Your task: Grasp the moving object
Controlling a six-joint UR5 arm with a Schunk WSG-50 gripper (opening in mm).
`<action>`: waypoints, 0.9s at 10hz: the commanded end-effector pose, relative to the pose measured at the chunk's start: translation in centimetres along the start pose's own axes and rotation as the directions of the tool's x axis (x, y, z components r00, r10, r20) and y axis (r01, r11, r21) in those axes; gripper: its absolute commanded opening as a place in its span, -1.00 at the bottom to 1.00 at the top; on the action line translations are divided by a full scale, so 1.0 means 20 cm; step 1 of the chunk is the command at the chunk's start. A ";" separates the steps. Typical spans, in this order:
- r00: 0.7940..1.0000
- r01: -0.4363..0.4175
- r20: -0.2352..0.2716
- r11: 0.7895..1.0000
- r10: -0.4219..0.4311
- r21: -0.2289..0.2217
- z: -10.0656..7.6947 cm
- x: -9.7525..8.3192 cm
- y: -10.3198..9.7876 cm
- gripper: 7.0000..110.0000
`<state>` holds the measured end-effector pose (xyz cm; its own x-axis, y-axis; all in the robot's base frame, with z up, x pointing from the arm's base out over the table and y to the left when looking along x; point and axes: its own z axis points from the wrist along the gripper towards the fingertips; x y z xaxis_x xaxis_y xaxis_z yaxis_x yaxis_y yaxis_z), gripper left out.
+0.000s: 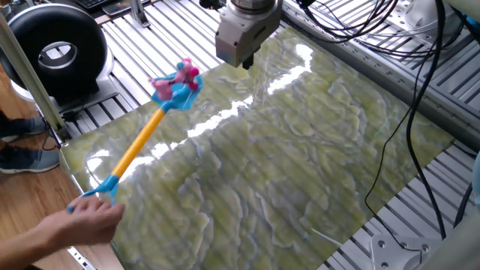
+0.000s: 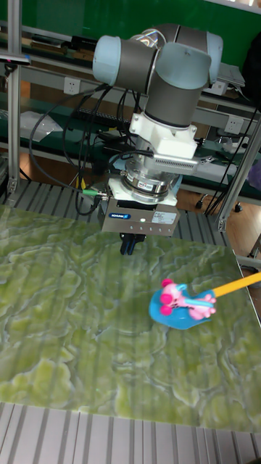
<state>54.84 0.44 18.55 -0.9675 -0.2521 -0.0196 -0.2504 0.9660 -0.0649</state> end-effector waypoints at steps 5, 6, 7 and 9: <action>0.999 -0.001 0.036 0.998 0.003 -0.062 0.01 -0.04 0.13 -1.00; 0.997 0.061 -0.030 0.995 -0.064 -0.075 0.02 0.05 0.15 -1.00; 0.996 0.080 -0.045 0.995 -0.083 -0.063 0.04 0.08 0.17 -1.00; 0.988 0.145 -0.036 0.985 -0.149 -0.090 0.07 0.08 0.24 -1.00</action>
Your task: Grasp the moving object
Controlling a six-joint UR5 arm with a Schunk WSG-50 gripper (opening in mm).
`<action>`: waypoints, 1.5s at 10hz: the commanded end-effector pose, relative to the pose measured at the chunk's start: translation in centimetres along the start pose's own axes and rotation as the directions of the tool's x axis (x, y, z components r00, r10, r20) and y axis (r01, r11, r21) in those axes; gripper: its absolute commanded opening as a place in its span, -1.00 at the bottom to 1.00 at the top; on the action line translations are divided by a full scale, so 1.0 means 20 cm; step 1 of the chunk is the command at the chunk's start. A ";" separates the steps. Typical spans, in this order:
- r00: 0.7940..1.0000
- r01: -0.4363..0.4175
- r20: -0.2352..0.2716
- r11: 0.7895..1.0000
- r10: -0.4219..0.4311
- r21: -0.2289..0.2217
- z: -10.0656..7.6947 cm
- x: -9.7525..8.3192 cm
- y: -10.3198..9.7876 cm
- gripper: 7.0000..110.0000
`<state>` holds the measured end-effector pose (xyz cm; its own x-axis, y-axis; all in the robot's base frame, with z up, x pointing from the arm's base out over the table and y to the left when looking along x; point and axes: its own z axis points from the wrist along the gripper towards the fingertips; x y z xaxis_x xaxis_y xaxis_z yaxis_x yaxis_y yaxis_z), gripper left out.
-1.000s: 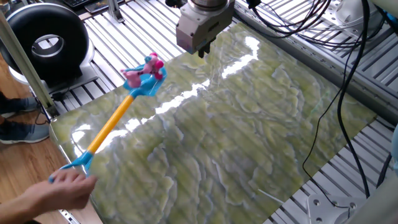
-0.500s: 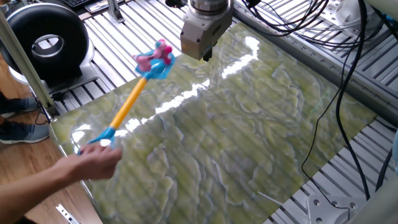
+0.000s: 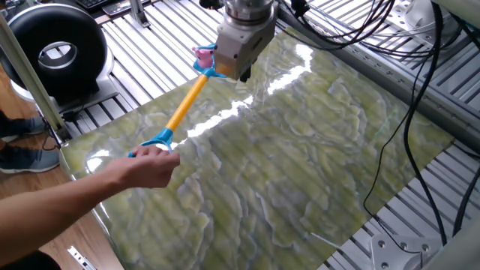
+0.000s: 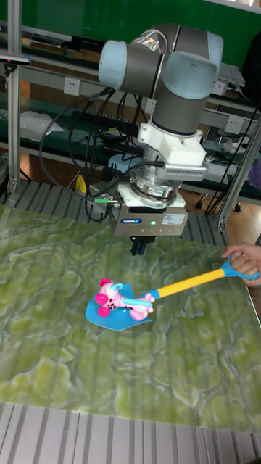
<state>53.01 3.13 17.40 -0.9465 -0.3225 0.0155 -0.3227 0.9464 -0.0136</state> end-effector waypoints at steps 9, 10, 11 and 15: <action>0.965 0.260 0.068 0.959 -0.254 -0.109 0.01 -0.04 0.20 -1.00; 0.963 0.270 0.059 0.955 -0.264 -0.121 0.01 -0.03 0.21 -1.00; 0.954 0.297 0.087 0.938 -0.285 -0.178 -0.03 -0.07 0.26 -1.00; 0.903 0.428 0.042 0.893 -0.427 -0.137 -0.35 -0.22 0.13 -0.71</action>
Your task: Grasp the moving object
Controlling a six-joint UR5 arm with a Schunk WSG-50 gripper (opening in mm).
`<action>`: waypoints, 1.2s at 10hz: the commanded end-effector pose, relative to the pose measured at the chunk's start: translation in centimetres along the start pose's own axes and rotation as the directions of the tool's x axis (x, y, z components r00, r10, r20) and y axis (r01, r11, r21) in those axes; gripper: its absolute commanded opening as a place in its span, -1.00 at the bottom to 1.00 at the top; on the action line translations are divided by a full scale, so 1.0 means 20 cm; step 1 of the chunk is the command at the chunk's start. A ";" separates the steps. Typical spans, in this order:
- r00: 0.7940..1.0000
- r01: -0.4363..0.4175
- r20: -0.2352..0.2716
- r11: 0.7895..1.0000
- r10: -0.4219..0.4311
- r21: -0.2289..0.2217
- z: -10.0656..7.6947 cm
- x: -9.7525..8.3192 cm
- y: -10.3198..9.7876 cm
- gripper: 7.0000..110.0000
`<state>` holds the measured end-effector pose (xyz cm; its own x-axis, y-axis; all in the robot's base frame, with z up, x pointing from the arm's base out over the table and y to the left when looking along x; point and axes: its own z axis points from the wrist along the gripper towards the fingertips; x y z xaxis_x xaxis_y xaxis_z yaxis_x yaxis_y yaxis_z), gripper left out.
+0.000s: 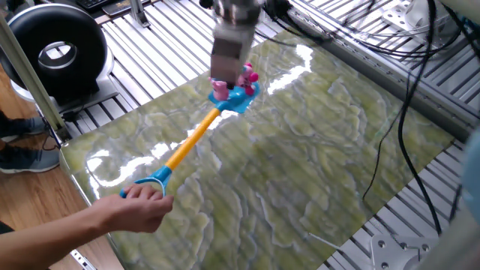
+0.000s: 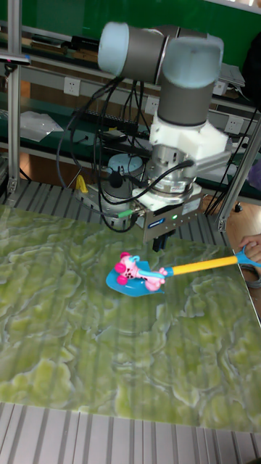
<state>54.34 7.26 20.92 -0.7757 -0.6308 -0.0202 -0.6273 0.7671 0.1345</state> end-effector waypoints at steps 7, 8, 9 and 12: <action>0.903 0.407 0.070 0.896 -0.423 0.177 -0.01 -0.56 -0.63 -0.28; 0.880 0.454 0.074 0.877 -0.469 0.156 0.04 -0.58 -0.58 -0.28; 0.855 0.504 0.068 0.854 -0.514 0.126 0.10 -0.55 -0.55 -0.28; 0.809 0.583 0.039 0.810 -0.586 0.069 0.04 -0.28 -0.50 -0.28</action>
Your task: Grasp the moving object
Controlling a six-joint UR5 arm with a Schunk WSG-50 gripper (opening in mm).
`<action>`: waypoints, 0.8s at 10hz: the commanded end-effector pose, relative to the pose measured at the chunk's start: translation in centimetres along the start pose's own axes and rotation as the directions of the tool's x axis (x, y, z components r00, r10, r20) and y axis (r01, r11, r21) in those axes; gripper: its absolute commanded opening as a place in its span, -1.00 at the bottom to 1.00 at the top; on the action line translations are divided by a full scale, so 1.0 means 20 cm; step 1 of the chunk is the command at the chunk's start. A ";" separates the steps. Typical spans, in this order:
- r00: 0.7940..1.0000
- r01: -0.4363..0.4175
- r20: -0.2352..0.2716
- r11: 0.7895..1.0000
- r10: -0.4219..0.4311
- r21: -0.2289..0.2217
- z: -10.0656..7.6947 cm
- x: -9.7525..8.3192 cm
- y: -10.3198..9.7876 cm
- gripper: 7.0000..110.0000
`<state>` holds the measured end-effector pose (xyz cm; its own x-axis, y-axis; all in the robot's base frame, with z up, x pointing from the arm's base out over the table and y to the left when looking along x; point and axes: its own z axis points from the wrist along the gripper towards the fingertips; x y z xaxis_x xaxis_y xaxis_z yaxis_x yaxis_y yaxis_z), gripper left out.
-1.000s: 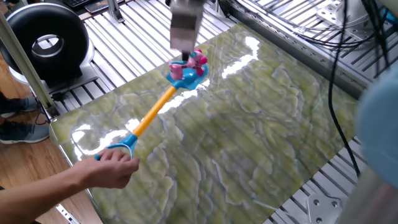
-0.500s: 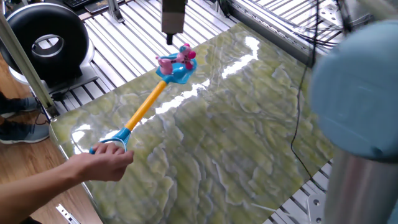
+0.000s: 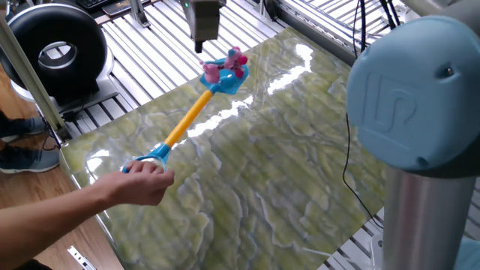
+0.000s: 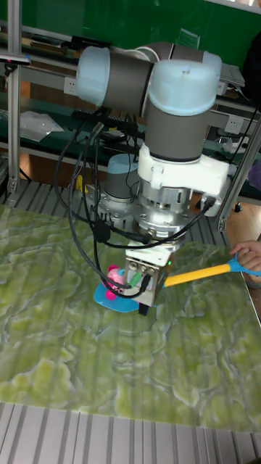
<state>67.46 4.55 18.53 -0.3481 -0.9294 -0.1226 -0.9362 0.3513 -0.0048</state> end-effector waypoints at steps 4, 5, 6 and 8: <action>0.991 0.134 0.024 0.987 -0.132 -0.088 -0.23 0.31 0.33 0.15; 0.988 0.151 0.048 0.985 -0.148 -0.078 -0.13 0.34 0.33 0.15; 0.987 0.160 0.045 0.985 -0.157 -0.066 -0.08 0.36 0.30 0.15; 0.983 0.174 0.061 0.983 -0.171 -0.049 -0.07 0.27 0.24 0.15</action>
<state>60.37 0.47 19.77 -0.2085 -0.9674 -0.1436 -0.9780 0.2048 0.0405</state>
